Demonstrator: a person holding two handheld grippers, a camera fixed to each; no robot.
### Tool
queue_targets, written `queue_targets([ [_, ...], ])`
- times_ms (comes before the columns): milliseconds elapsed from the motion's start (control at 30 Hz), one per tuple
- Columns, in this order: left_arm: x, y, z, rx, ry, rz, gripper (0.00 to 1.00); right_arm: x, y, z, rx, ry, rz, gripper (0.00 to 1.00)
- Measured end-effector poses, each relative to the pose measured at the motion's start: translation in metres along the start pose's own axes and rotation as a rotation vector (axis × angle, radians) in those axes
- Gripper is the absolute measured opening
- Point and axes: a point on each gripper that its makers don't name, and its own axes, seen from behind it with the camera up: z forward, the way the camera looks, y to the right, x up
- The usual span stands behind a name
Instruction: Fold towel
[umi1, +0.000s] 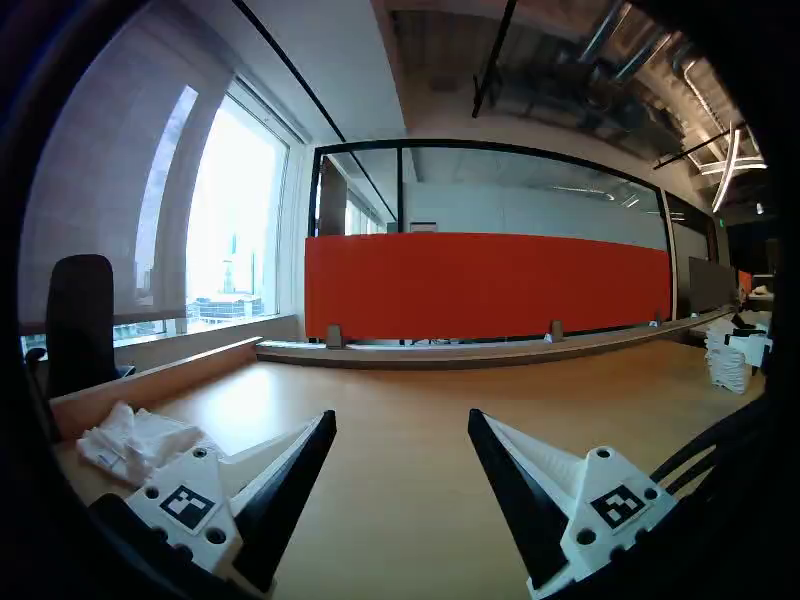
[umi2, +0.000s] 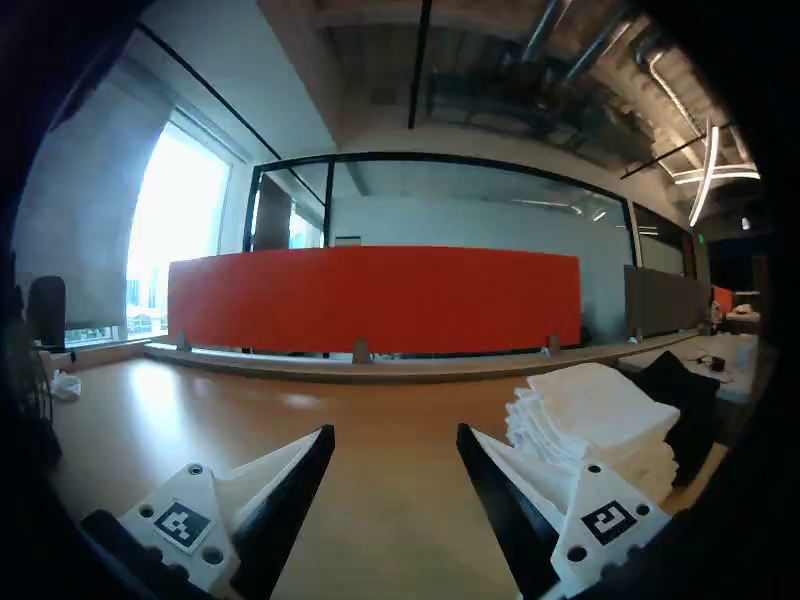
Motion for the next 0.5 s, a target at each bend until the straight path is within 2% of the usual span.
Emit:
queue_targets([
  [100,0.0003,0.0003,0.0001,0.0,0.0,0.0,0.98,-0.0003,0.0003,0.0004,0.0,0.0,0.0,0.96],
  [167,0.0003,0.0003,0.0001,0.0,0.0,0.0,0.98,-0.0005,0.0002,0.0003,0.0,0.0,0.0,1.0],
  [500,0.001,-0.0001,0.0001,0.0,0.0,0.0,0.98,-0.0003,-0.0001,0.0,-0.001,0.0,0.0,1.0],
])
